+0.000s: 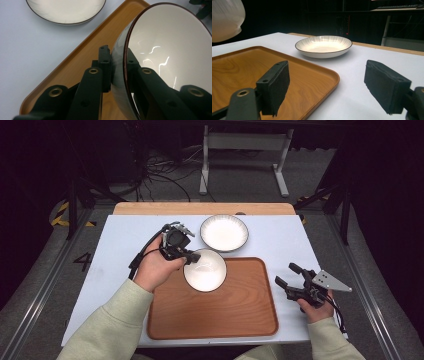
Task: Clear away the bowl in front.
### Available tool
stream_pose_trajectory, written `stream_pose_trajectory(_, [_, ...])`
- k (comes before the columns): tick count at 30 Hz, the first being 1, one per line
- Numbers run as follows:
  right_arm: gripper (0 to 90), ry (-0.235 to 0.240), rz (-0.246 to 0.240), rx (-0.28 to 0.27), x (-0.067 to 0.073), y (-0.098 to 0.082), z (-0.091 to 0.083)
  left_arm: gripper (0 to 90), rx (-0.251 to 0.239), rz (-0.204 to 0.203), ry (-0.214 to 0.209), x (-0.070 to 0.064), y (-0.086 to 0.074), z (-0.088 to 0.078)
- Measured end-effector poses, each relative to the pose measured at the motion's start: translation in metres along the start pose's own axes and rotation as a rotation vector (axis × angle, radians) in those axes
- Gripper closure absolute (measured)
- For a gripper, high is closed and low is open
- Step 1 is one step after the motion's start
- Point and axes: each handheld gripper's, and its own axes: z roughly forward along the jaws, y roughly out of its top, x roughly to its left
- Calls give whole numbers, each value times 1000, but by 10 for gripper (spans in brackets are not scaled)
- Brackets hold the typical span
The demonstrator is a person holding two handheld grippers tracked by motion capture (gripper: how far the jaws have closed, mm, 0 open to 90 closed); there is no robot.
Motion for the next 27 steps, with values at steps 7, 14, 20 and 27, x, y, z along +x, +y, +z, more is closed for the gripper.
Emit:
stream_pose_trajectory(7, [209, 1, 0, -1, 0, 0, 0, 816, 41, 9, -10, -1, -5, 16])
stream_pose_trajectory(14, [209, 1, 1, -1, 0, 0, 0, 815, 78, 8, -20, 0, -10, 28])
stream_pose_trajectory(20, [209, 1, 0, -1, 0, 0, 0, 814, 105, 10, -19, 0, -14, 38])
stream_pose_trajectory(27, [209, 3, -1, -1, 0, 0, 0, 813, 132, 8, -19, -1, -17, 47])
